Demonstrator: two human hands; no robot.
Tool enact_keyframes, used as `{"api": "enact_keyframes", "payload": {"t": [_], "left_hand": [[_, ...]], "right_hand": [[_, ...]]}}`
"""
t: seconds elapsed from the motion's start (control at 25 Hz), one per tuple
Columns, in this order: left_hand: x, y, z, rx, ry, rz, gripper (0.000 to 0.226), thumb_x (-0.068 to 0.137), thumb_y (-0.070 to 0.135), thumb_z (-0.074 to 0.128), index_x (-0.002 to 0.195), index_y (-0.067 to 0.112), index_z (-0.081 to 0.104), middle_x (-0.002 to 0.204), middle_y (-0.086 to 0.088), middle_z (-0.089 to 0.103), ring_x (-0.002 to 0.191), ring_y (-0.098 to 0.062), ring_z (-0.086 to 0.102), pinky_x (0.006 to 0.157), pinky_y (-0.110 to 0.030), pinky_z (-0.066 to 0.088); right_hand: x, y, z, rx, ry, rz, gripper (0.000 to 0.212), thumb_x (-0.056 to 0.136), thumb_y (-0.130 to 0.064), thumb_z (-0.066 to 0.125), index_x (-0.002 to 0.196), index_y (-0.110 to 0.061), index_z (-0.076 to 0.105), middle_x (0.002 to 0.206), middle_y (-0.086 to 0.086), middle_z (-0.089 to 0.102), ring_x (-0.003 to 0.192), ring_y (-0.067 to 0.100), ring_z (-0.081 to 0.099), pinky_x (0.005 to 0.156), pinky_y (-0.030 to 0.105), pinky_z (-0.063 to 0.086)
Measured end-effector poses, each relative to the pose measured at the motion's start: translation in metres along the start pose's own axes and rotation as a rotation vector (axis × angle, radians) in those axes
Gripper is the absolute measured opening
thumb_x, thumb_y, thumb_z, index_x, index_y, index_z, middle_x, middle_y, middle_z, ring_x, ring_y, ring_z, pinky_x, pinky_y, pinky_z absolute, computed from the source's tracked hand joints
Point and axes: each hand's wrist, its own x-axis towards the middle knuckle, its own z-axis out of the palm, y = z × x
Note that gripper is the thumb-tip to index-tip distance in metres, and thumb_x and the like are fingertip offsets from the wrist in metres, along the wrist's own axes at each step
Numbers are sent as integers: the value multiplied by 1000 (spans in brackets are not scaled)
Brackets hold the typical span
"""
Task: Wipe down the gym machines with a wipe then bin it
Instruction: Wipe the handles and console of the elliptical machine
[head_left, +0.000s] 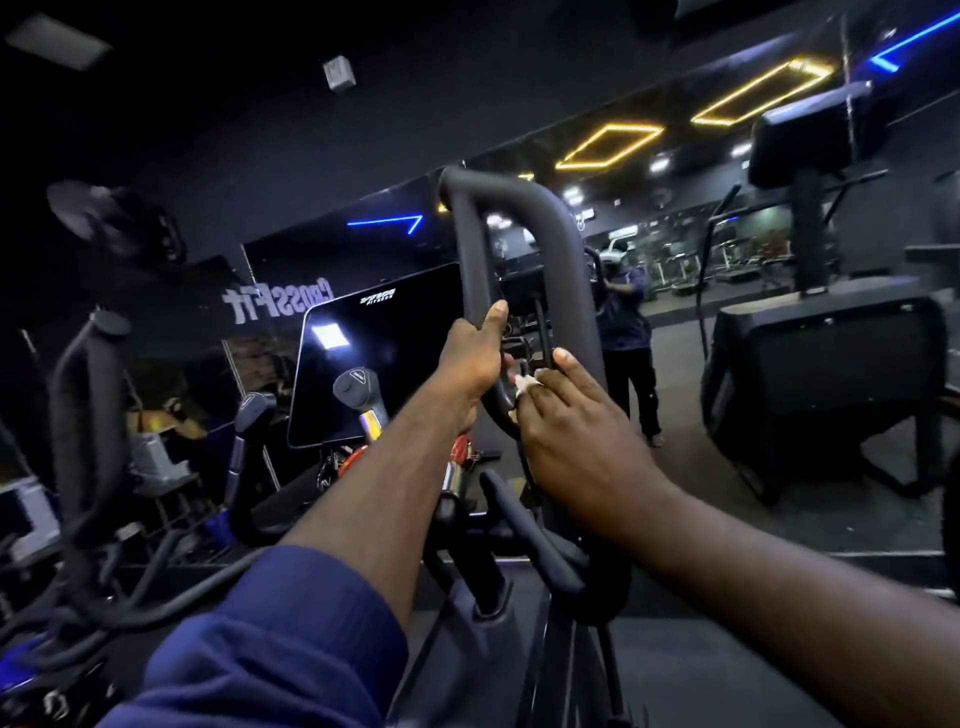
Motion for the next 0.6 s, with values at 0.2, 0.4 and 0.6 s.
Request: {"api": "enact_keyframes", "payload": {"t": [0.2, 0.4, 0.6], "left_hand": [[-10, 6, 4, 62, 56, 7, 43, 105, 53, 54, 95, 11, 57, 88, -17, 68, 75, -32, 66, 84, -56, 62], [-14, 4, 5, 77, 40, 5, 52, 101, 56, 57, 109, 5, 61, 98, -22, 78, 92, -47, 75, 82, -64, 62], [-17, 7, 5, 158, 104, 26, 47, 106, 54, 52, 112, 7, 54, 86, -11, 71, 66, -24, 70, 58, -33, 60]], "right_hand": [[-14, -7, -6, -59, -50, 35, 58, 92, -19, 28, 127, 14, 63, 113, 28, 71, 116, 38, 65, 124, 50, 30], [5, -8, -20, -195, -177, 14, 57, 99, -36, 32, 123, -1, 70, 106, 13, 74, 115, 31, 65, 129, 52, 15], [34, -5, -33, -276, -215, -173, 43, 103, -34, 43, 144, -26, 54, 133, -5, 65, 131, 17, 50, 121, 40, 23]]}}
